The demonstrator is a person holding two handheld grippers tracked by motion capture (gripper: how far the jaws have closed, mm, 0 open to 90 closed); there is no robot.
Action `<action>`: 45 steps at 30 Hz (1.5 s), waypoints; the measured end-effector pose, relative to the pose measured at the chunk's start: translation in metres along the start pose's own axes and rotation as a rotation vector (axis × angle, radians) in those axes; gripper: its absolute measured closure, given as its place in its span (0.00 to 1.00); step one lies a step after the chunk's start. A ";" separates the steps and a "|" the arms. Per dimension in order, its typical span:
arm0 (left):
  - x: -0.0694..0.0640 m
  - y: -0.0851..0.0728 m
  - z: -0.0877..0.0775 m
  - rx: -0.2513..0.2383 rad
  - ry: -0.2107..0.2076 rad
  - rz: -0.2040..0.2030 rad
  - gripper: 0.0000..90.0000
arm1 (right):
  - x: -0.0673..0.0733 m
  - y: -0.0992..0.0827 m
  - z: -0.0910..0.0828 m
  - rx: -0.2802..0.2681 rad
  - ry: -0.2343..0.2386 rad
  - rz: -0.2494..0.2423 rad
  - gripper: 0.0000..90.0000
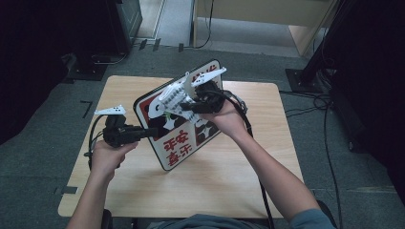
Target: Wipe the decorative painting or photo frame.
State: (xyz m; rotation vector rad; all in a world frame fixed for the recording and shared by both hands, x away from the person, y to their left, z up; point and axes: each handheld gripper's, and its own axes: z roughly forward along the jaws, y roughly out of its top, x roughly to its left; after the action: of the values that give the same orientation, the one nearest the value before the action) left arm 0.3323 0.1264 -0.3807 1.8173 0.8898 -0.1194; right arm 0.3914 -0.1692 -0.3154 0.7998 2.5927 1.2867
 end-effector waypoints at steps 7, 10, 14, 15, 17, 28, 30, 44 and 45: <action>0.000 0.000 0.000 0.001 -0.001 0.000 0.83 | 0.001 -0.007 0.003 -0.003 -0.003 0.001 0.90; 0.000 0.000 0.000 0.001 -0.001 0.000 0.83 | 0.000 -0.010 0.004 -0.002 0.001 0.005 0.90; 0.000 0.000 0.000 0.005 -0.004 -0.007 0.83 | 0.000 -0.016 0.007 0.007 0.002 0.009 0.90; 0.000 0.000 0.000 0.005 -0.004 -0.007 0.83 | 0.001 -0.017 0.007 0.008 0.004 0.014 0.90; 0.000 0.000 0.000 0.005 -0.004 -0.007 0.83 | 0.000 -0.020 0.009 0.006 0.005 0.015 0.90; 0.000 0.000 0.000 0.006 -0.005 -0.006 0.83 | -0.001 -0.035 0.016 0.011 0.015 0.033 0.90; 0.000 0.000 0.000 0.007 -0.006 -0.006 0.83 | -0.001 -0.037 0.017 0.014 0.017 0.038 0.90; -0.001 0.000 0.001 0.008 -0.006 -0.001 0.82 | -0.004 -0.055 0.024 0.028 0.028 0.060 0.89; -0.001 0.000 0.001 0.008 -0.006 -0.001 0.82 | -0.003 -0.056 0.025 0.030 0.029 0.066 0.89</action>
State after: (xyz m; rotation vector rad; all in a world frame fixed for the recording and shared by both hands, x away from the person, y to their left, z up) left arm 0.3322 0.1256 -0.3805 1.8231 0.8867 -0.1294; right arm 0.3805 -0.1814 -0.3751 0.8850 2.6350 1.2894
